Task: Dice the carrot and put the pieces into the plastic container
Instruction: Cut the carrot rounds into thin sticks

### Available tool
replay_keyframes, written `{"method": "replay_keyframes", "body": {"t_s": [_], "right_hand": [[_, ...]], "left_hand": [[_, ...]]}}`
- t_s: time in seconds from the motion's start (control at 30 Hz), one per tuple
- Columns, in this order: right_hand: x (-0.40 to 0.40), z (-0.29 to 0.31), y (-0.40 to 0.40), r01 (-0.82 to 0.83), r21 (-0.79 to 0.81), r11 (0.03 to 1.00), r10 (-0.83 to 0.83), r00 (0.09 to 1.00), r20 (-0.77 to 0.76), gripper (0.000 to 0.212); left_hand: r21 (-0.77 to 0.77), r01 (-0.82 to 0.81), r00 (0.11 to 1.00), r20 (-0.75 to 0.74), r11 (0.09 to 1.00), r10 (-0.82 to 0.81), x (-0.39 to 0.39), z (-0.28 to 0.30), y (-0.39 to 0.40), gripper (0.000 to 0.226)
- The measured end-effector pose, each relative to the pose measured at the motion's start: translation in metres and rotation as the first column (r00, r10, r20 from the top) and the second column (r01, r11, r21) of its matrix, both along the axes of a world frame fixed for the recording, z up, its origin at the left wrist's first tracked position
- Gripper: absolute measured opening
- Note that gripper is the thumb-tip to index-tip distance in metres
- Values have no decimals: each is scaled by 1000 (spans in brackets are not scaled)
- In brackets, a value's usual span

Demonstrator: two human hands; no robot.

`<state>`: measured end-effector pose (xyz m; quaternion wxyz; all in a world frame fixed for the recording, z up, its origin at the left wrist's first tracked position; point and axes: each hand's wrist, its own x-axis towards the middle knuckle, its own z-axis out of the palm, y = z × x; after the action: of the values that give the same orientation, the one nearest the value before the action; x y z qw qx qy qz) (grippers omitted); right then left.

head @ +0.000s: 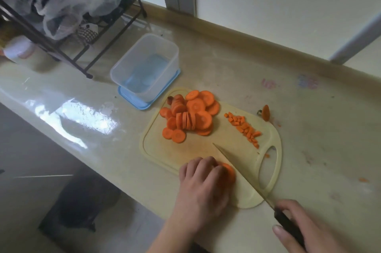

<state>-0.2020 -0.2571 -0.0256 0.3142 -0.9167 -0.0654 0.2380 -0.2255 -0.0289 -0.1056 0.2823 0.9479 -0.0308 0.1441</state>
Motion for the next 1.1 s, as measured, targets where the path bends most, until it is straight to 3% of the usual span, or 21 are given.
{"method": "replay_keyframes", "body": {"t_s": [0.07, 0.23, 0.37, 0.47, 0.57, 0.67, 0.8, 0.93, 1.1], "right_hand": [[2, 2, 5, -28, -1, 1000, 27, 999, -42, 50], [-2, 2, 11, 33, 84, 996, -41, 995, 91, 32], [-2, 2, 14, -35, 39, 999, 29, 988, 150, 44], [2, 0, 16, 70, 64, 995, -84, 967, 241, 37], [1, 6, 6, -93, 9, 996, 90, 978, 187, 33], [6, 11, 0, -103, 8, 995, 100, 980, 170, 34], [11, 8, 10, -115, -104, 988, 131, 979, 157, 34], [17, 3, 17, -69, 14, 997, 69, 997, 24, 51], [15, 8, 15, -75, 81, 994, 72, 996, 44, 37]], "left_hand": [[14, 37, 997, 60, 999, -38, 5, -1, -2, 28], [117, 222, 972, 55, 968, -230, 6, -7, 5, 24], [106, 231, 970, 59, 967, -238, 3, -8, 6, 22], [86, 225, 971, 61, 971, -230, 4, -8, 5, 22], [73, 220, 973, 51, 973, -223, 3, -8, 5, 22], [58, 226, 973, 40, 972, -228, 5, -7, 5, 20], [33, 235, 971, 44, 971, -236, 7, -6, 6, 19], [32, 220, 974, 56, 975, -221, 7, -7, 6, 17], [35, 186, 979, 78, 982, -188, 5, -8, 5, 12]]}}
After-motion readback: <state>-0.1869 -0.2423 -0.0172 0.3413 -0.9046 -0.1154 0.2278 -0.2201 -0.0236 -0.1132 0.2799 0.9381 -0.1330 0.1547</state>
